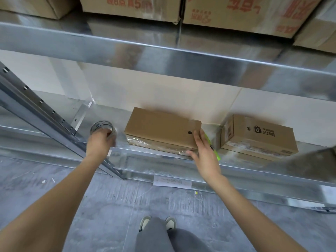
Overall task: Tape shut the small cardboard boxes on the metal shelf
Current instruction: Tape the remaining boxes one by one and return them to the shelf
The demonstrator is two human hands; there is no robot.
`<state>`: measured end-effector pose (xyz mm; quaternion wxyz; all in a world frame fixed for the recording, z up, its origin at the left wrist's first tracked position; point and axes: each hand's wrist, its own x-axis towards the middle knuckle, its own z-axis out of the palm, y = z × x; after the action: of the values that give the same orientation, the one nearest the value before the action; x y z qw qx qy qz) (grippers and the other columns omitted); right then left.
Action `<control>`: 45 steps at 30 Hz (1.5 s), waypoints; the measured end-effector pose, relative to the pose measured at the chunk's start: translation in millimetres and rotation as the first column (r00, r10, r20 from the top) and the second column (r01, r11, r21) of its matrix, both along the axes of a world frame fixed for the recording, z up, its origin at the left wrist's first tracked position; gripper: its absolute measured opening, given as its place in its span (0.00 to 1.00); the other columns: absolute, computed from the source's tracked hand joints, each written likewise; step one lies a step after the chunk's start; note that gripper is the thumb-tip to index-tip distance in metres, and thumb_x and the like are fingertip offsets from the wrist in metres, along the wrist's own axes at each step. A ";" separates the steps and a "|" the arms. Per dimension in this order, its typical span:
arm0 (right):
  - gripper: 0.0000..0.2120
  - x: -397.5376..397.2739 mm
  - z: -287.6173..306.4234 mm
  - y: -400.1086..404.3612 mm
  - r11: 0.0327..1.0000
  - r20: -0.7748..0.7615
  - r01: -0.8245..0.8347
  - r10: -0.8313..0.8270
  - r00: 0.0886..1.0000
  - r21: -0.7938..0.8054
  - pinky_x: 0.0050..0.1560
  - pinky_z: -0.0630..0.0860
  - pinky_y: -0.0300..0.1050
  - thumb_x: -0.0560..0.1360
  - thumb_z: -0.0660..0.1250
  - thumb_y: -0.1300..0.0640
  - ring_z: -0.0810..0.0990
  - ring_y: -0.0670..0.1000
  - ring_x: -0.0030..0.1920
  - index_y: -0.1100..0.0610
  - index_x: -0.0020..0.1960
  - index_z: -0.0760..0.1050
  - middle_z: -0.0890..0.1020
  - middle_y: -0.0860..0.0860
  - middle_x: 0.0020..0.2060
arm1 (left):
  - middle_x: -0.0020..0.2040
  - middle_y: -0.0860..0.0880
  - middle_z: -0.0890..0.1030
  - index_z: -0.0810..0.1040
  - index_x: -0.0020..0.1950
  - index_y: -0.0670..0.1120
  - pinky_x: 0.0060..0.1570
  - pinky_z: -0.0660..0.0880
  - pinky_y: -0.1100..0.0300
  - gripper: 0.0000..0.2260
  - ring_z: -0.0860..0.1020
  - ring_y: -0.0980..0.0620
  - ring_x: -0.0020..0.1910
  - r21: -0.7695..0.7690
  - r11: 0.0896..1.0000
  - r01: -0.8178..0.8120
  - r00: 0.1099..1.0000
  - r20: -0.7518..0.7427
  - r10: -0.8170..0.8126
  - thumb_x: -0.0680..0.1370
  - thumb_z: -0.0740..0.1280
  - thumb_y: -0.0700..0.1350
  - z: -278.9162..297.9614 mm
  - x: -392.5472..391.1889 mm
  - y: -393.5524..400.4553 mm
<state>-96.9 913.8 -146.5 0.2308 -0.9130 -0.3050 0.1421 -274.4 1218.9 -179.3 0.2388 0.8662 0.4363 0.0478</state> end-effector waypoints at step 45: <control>0.26 30.3 9.6 6.0 0.915 -0.167 0.255 -0.211 0.963 0.314 0.33 0.59 0.47 0.80 0.57 0.41 0.64 0.47 0.26 0.54 0.30 0.60 0.64 0.50 0.24 | 0.52 0.49 0.78 0.70 0.66 0.49 0.52 0.69 0.52 0.33 0.74 0.44 0.59 -0.277 0.955 -0.107 0.924 0.326 0.199 0.73 0.58 0.72 51.1 56.0 -60.2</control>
<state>-66.6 919.9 -136.9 0.4160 -0.8796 -0.1977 0.1190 -218.4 1158.7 -128.2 0.4173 0.7689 0.4560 0.1636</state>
